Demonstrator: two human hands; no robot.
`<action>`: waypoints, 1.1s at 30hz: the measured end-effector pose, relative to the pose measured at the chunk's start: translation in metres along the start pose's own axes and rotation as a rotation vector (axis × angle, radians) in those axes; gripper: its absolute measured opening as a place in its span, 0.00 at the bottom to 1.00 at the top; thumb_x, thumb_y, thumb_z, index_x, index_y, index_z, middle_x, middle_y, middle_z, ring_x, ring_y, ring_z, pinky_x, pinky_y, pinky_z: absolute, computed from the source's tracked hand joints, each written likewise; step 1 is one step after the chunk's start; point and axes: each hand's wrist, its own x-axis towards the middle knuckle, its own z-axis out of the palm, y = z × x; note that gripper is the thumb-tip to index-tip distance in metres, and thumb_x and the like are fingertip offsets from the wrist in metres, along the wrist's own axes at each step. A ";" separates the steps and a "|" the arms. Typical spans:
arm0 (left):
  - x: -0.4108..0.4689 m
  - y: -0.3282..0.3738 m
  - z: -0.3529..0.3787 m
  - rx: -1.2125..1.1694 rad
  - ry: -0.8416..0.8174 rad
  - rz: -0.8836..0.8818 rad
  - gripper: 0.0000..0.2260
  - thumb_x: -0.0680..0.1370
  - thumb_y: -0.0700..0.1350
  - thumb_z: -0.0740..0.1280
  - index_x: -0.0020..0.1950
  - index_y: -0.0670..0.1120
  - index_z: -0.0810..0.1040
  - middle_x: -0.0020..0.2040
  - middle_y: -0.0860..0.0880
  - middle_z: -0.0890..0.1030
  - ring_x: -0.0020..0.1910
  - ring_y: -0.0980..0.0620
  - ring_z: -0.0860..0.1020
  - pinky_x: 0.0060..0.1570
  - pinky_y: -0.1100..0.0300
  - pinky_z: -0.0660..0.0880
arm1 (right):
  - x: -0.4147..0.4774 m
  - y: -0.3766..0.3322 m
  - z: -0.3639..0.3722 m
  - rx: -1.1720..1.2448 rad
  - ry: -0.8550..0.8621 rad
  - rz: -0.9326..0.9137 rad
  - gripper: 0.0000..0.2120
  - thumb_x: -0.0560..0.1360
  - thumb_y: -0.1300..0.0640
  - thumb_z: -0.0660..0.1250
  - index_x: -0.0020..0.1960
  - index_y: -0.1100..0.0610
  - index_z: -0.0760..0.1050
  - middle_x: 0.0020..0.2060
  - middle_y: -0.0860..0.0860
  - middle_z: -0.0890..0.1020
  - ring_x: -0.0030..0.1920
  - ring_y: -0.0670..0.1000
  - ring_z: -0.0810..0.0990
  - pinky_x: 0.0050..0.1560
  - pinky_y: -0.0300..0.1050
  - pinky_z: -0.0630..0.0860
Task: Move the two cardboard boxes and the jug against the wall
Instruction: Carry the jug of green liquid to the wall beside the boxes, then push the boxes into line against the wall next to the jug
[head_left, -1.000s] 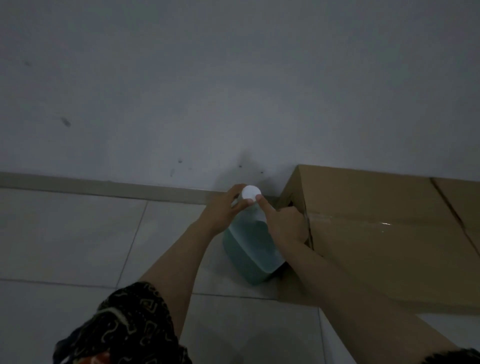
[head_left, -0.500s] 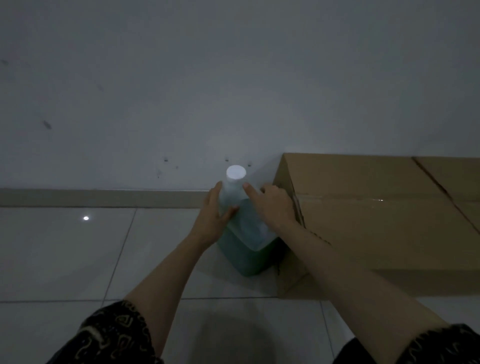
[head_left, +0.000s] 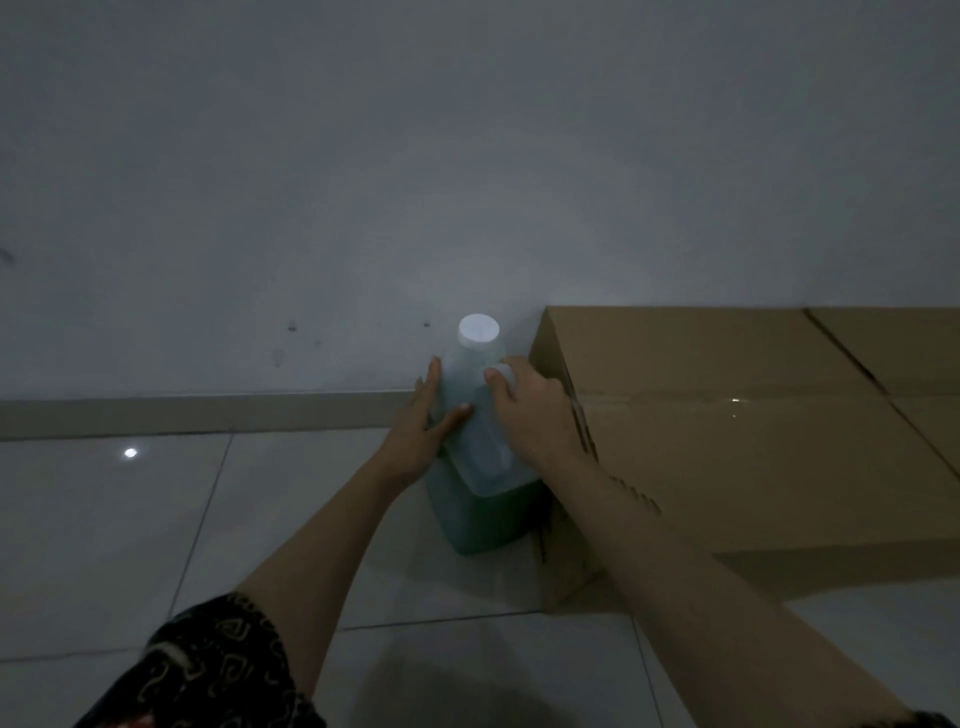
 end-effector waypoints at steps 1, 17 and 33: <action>0.010 0.004 -0.001 -0.031 -0.042 -0.010 0.36 0.76 0.55 0.64 0.75 0.61 0.43 0.79 0.51 0.50 0.76 0.46 0.54 0.70 0.39 0.61 | 0.005 0.004 0.002 -0.067 0.065 -0.004 0.15 0.82 0.51 0.55 0.57 0.61 0.73 0.44 0.56 0.79 0.43 0.55 0.78 0.38 0.41 0.70; 0.004 -0.004 0.033 -0.232 0.097 -0.071 0.24 0.80 0.58 0.51 0.75 0.65 0.46 0.77 0.55 0.56 0.74 0.48 0.60 0.62 0.46 0.67 | 0.040 0.005 0.034 -0.020 0.452 -0.067 0.13 0.81 0.59 0.54 0.50 0.64 0.75 0.40 0.60 0.80 0.38 0.56 0.78 0.35 0.43 0.70; -0.006 0.048 0.042 0.220 0.489 0.049 0.18 0.82 0.51 0.52 0.58 0.39 0.75 0.56 0.39 0.77 0.55 0.41 0.75 0.47 0.56 0.66 | -0.005 0.047 -0.064 -0.148 0.085 0.141 0.20 0.82 0.48 0.51 0.59 0.60 0.77 0.58 0.58 0.80 0.59 0.57 0.77 0.72 0.54 0.54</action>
